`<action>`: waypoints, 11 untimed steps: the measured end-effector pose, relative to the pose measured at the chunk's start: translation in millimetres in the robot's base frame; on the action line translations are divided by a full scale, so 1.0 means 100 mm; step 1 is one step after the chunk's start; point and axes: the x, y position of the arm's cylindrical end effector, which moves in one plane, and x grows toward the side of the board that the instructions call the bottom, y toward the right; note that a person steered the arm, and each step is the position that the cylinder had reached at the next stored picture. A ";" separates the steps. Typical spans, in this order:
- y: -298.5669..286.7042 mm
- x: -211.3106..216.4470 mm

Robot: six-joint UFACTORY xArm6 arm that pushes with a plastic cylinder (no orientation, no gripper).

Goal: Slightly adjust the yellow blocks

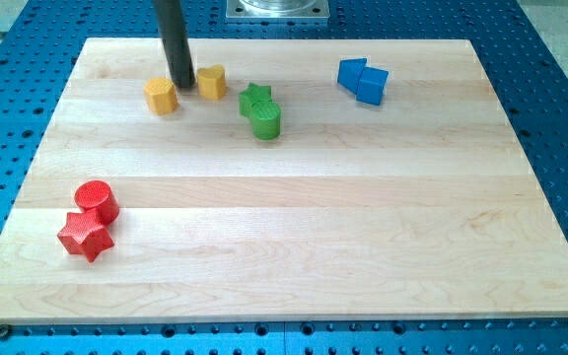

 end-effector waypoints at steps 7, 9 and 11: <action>-0.23 0.44; -0.14 0.81; 0.68 0.19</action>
